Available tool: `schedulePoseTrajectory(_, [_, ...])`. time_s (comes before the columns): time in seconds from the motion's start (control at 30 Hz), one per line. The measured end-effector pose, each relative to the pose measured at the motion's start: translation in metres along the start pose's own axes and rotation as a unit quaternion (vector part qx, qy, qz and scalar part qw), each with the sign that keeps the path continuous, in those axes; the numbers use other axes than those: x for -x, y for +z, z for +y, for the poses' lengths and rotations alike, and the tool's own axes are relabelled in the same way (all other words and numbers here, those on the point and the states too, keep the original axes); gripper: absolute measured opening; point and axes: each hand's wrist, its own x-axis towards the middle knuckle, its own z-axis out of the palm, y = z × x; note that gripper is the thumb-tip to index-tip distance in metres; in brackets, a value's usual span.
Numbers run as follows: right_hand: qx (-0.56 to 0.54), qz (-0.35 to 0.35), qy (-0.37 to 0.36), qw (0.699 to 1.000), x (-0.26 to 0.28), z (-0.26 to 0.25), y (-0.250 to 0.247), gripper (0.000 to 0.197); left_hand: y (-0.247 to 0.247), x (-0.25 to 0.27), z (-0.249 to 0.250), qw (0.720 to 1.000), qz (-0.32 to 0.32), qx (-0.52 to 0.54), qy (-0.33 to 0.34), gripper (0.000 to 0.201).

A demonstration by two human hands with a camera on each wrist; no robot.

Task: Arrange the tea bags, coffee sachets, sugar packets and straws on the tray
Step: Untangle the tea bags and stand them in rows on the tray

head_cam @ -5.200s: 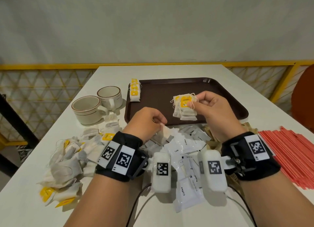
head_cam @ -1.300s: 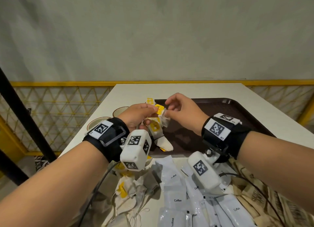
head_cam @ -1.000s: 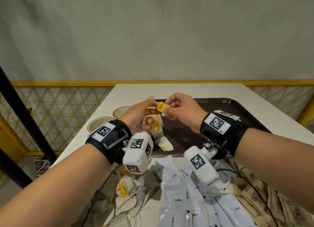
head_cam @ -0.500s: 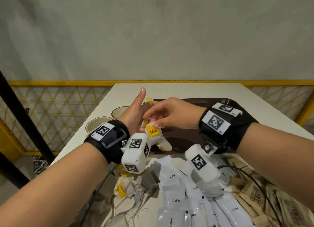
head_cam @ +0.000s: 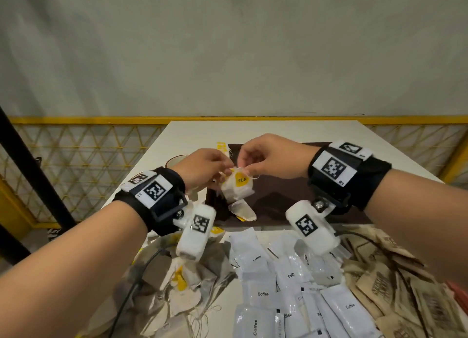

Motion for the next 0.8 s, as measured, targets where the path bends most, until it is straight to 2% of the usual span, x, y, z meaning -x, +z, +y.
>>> schedulePoseTrajectory(0.03, [-0.009, 0.018, 0.009, 1.0, 0.003, 0.007, -0.006, 0.007, -0.001, -0.001, -0.003, 0.992, -0.008, -0.125, 0.032, 0.009])
schedulePoseTrajectory(0.07, [-0.013, 0.038, 0.02, 0.999, 0.006, 0.014, -0.01, 0.009, 0.0, -0.001, -0.004, 0.969, -0.043, -0.236, 0.065, 0.008])
schedulePoseTrajectory(0.13, [-0.02, 0.075, 0.046, 0.996, 0.013, 0.027, -0.016, 0.008, 0.012, 0.001, -0.004, 0.907, -0.135, -0.386, 0.098, 0.02])
schedulePoseTrajectory(0.2, [-0.038, 0.088, 0.074, 0.993, 0.021, 0.036, -0.018, 0.009, 0.026, -0.001, -0.002, 0.856, -0.184, -0.47, 0.107, 0.035])
schedulePoseTrajectory(0.27, [-0.034, 0.08, 0.097, 0.991, 0.03, 0.042, -0.016, 0.011, 0.036, -0.008, 0.002, 0.831, -0.194, -0.511, 0.104, 0.043])
schedulePoseTrajectory(0.37, [-0.021, 0.073, 0.11, 0.991, 0.039, 0.048, -0.014, 0.011, 0.042, -0.017, 0.007, 0.819, -0.21, -0.528, 0.077, 0.045])
schedulePoseTrajectory(0.57, [-0.027, 0.062, 0.115, 0.991, 0.045, 0.057, -0.009, 0.011, 0.037, -0.022, 0.007, 0.83, -0.255, -0.485, 0.1, 0.029])
schedulePoseTrajectory(0.73, [-0.027, 0.068, 0.118, 0.99, 0.043, 0.06, -0.005, 0.012, 0.039, -0.024, -0.006, 0.814, -0.173, -0.539, 0.132, 0.022])
schedulePoseTrajectory(0.8, [-0.032, 0.076, 0.115, 0.99, 0.041, 0.059, -0.002, 0.012, 0.037, -0.026, -0.006, 0.819, -0.15, -0.537, 0.136, 0.015])
